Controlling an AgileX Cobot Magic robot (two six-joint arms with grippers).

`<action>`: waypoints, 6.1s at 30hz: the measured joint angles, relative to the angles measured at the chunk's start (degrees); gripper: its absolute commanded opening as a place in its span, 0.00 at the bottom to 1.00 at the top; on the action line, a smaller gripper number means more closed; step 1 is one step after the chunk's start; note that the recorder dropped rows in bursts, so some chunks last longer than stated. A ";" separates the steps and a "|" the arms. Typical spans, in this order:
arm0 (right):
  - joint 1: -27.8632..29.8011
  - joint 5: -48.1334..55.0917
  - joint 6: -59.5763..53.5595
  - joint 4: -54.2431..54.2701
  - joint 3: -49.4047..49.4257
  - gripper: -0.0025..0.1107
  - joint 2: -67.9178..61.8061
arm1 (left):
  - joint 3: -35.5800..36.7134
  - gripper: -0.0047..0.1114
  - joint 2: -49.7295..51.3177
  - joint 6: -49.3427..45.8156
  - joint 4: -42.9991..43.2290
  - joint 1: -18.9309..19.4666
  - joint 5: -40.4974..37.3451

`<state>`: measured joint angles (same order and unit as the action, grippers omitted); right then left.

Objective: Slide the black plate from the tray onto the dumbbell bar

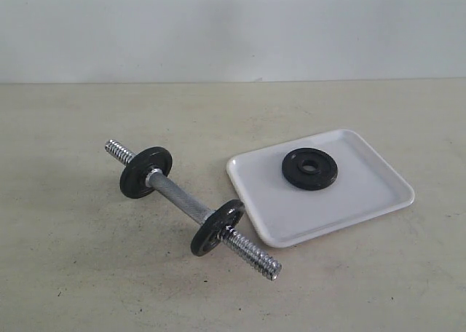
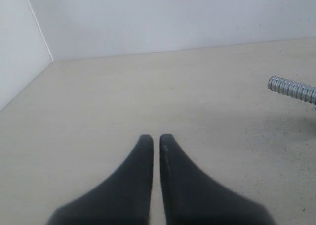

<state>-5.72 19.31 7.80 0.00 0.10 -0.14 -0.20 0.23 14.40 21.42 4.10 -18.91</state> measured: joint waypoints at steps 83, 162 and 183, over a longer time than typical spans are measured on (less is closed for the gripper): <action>0.00 5.57 -16.22 1.66 -23.35 0.32 -35.89 | 0.00 0.08 0.00 0.00 0.22 0.00 0.00; 0.00 19.75 -15.49 14.85 -23.35 0.32 -35.89 | 0.00 0.08 -0.31 36.48 22.93 -0.08 88.62; 0.00 19.42 -15.49 14.85 -23.35 0.32 -35.89 | -12.69 0.08 4.65 47.34 32.04 -0.08 58.48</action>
<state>-5.72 38.73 -7.69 14.85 -23.24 -36.03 -12.89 4.88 61.75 53.45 4.02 39.57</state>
